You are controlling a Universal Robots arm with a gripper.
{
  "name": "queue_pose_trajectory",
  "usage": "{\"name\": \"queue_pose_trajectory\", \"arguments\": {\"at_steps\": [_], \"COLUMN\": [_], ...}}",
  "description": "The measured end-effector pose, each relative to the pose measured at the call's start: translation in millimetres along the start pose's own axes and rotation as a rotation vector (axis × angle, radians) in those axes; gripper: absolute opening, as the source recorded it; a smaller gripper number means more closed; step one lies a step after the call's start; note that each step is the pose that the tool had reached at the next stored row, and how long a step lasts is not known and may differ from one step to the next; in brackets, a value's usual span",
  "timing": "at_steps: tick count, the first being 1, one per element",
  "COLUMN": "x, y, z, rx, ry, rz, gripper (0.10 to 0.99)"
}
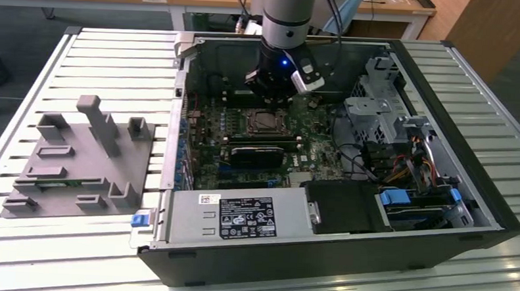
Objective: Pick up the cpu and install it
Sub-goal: 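Install the second cpu locking lever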
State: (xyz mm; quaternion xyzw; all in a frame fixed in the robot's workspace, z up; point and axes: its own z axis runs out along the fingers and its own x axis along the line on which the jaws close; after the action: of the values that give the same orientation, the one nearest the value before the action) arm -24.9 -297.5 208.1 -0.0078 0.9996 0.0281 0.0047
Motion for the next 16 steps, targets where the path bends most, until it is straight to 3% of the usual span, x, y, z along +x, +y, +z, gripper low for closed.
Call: {"name": "queue_pose_trajectory", "arguments": {"at_steps": [2,6,9,16], "x": [-0.1,-0.2,-0.2,0.1], "y": [0.2,1.0,-0.6,-24.3], "z": [-3.6,-18.2,-20.7,-21.9], "rx": [0.0,0.0,-0.001,0.0], "ry": [-0.0002,-0.0003,-0.0003,-0.0002], "rz": [0.0,0.0,0.0,0.0], "gripper": [0.106,0.106,0.106,0.106]}}
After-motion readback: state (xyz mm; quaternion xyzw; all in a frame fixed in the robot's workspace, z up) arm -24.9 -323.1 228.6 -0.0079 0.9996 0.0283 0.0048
